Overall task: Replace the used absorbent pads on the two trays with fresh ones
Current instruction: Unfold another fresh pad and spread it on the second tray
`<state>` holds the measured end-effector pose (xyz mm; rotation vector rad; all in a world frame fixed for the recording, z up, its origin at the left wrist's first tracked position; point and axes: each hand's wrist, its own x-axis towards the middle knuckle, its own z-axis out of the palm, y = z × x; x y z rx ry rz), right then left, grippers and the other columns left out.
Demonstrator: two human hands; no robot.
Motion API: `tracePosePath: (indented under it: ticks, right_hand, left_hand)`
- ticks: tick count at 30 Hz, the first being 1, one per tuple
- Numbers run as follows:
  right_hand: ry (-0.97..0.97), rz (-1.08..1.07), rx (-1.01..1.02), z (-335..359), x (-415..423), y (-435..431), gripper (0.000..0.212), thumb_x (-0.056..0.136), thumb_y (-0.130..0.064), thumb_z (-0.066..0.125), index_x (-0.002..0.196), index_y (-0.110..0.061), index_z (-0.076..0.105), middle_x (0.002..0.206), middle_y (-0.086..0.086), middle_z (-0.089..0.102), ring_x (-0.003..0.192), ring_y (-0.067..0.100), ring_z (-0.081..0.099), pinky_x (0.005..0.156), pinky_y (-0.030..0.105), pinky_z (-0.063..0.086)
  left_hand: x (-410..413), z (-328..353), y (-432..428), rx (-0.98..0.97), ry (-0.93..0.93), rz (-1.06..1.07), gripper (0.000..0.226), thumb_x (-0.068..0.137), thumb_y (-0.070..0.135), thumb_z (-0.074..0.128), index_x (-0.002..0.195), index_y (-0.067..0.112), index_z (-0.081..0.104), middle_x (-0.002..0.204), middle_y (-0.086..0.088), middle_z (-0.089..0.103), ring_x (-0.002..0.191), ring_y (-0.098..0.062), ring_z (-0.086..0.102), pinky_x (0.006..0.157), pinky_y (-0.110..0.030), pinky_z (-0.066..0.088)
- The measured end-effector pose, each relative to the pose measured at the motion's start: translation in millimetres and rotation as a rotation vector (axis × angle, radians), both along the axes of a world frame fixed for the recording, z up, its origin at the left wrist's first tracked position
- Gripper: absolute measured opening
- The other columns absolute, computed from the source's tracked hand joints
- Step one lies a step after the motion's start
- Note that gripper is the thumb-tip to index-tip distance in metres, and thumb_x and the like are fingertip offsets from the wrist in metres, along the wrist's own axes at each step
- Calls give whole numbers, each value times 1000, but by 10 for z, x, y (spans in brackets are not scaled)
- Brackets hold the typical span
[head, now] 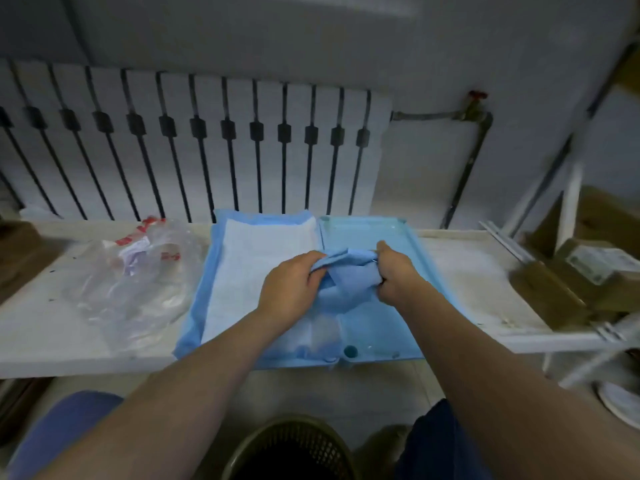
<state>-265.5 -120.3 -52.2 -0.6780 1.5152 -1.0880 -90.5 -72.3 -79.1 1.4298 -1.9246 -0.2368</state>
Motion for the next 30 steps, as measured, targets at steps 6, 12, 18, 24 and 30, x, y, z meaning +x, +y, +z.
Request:
tracePosePath:
  ticks: [6, 12, 18, 24, 30]
  right_hand:
    - [140, -15, -33, -140, -563, 51, 44, 95, -51, 44, 104, -11, 60, 84, 3, 59, 84, 27, 56, 65, 33, 49]
    - [298, -27, -113, -113, -871, 80, 37, 91, -45, 53, 88, -10, 65, 91, 14, 64, 79, 30, 59, 65, 35, 47]
    - [422, 282, -95, 0, -1019, 161, 39, 85, -47, 64, 115, -22, 56, 94, 4, 57, 68, 14, 52, 58, 24, 43]
    - [670, 367, -150, -268, -943, 174, 35, 87, -14, 62, 122, -16, 60, 108, 6, 58, 81, 15, 54, 56, 19, 42]
    - [735, 463, -213, -334, -915, 175, 24, 93, -10, 52, 108, -13, 71, 127, 3, 60, 107, 20, 55, 80, 21, 43]
  left_hand:
    - [-457, 45, -193, 91, 355, 196, 34, 100, 39, 37, 108, 15, 59, 95, -3, 66, 89, -25, 62, 74, -33, 45]
    - [-691, 173, -401, 205, 871, 275, 28, 101, 40, 37, 106, 18, 56, 105, -1, 62, 101, -24, 60, 95, -43, 49]
    - [-755, 108, -548, 402, 1169, 445, 27, 98, 42, 37, 109, 21, 51, 111, -4, 60, 104, -30, 59, 94, -49, 50]
    - [-600, -60, -508, 629, 981, 536, 106, 83, 22, 70, 150, 30, -12, 141, -16, 42, 114, -36, 55, 98, -45, 48]
    - [-588, -130, -397, 789, 341, 336, 89, 69, 18, 85, 144, 25, 37, 142, -11, 22, 124, -32, 42, 104, -38, 41]
